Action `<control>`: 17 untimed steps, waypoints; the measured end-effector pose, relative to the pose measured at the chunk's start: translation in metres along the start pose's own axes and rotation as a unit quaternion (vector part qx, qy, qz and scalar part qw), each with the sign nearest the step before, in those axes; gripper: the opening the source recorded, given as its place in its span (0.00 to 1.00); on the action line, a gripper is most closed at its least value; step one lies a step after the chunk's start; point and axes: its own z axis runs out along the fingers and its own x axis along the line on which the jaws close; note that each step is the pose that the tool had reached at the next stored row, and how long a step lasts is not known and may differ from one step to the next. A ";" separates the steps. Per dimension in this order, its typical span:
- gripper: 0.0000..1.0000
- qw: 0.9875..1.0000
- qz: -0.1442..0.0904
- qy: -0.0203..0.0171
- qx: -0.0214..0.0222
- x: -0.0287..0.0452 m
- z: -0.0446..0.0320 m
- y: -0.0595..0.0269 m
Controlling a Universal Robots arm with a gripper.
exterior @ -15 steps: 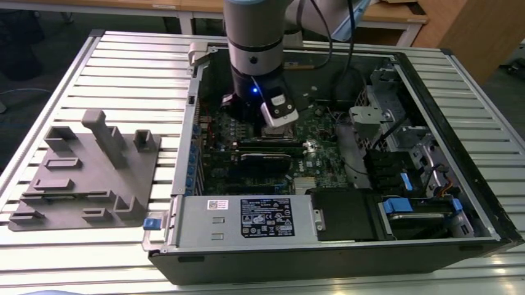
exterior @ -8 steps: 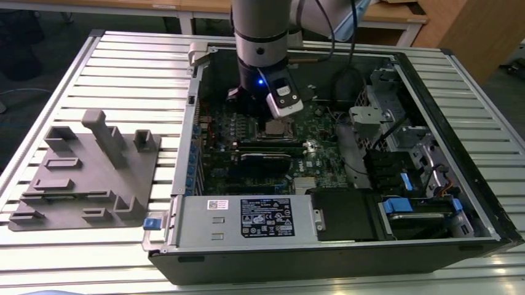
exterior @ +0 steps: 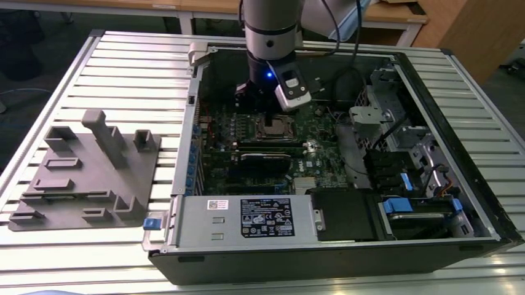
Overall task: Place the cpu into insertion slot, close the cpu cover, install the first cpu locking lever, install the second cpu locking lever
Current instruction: 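Install the second cpu locking lever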
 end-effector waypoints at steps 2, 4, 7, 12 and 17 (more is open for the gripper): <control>0.11 1.000 0.000 0.000 0.003 -0.0026 0.0005 0.0035; 0.11 1.000 -0.001 -0.001 0.007 -0.0050 0.0009 0.0064; 0.11 1.000 -0.001 -0.001 0.011 -0.0068 0.0013 0.0092; 0.11 1.000 -0.001 -0.001 0.012 -0.0069 0.0013 0.0095; 0.11 1.000 -0.001 -0.001 0.012 -0.0068 0.0015 0.0100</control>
